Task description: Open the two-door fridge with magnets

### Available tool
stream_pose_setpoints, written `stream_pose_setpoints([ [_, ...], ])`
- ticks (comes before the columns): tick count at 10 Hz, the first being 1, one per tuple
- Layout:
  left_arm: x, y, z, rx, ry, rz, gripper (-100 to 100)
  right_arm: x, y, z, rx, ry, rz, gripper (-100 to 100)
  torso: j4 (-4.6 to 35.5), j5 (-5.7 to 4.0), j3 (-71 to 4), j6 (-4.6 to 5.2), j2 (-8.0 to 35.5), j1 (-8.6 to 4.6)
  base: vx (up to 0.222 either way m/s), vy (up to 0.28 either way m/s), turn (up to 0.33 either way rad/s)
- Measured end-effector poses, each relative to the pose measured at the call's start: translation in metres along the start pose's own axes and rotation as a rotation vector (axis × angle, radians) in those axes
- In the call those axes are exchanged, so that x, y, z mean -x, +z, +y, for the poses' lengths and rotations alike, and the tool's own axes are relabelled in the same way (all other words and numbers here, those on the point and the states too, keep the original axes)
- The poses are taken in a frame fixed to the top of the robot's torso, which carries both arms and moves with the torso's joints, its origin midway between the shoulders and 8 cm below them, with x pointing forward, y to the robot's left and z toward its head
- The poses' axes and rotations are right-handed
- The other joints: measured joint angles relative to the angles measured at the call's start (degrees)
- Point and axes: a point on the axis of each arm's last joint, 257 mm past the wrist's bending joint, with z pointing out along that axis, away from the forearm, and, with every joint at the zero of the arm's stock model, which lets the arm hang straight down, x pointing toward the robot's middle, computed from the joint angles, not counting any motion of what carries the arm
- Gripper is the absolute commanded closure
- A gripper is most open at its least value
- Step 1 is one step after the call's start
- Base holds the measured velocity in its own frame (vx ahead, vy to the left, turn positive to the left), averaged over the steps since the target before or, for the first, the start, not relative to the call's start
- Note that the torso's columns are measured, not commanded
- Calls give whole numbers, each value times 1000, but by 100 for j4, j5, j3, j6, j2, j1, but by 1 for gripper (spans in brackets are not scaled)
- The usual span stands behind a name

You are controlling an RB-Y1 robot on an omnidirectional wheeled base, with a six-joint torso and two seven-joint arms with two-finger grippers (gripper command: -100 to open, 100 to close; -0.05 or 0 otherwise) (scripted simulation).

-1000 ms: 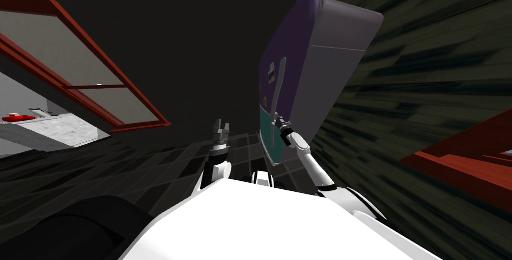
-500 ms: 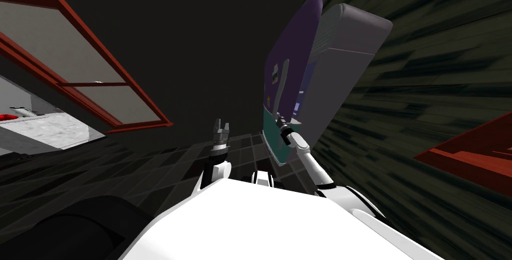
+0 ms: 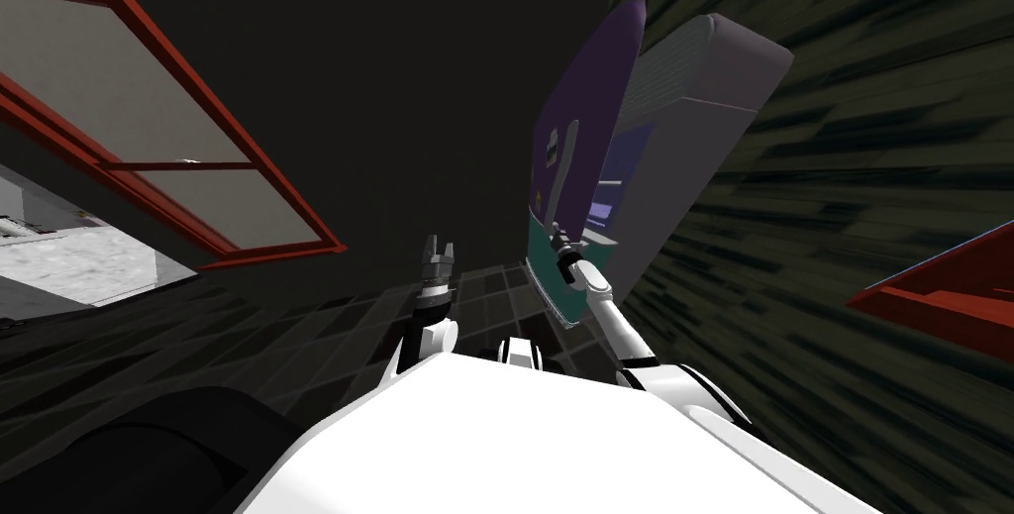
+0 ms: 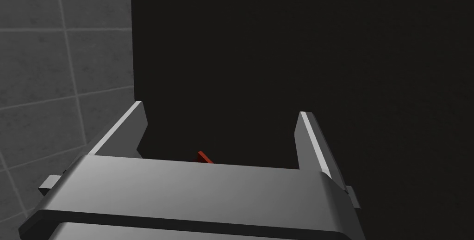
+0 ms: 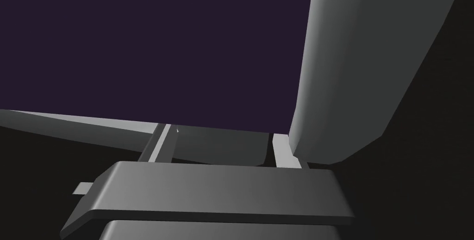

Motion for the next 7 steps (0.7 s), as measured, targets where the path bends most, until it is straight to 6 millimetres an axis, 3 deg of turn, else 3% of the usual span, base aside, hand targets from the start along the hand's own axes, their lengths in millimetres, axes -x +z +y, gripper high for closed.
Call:
stream_pose_setpoints([
  [5,0,0,0,0,0,0,0,-31,6,-9,-15,-19,95,100,-7,-10,36,25,57,-21,-14,312,-40],
  [7,0,0,0,0,0,0,0,-37,8,-13,-22,-17,113,100,-5,-25,59,34,92,-91,17,155,-18],
])
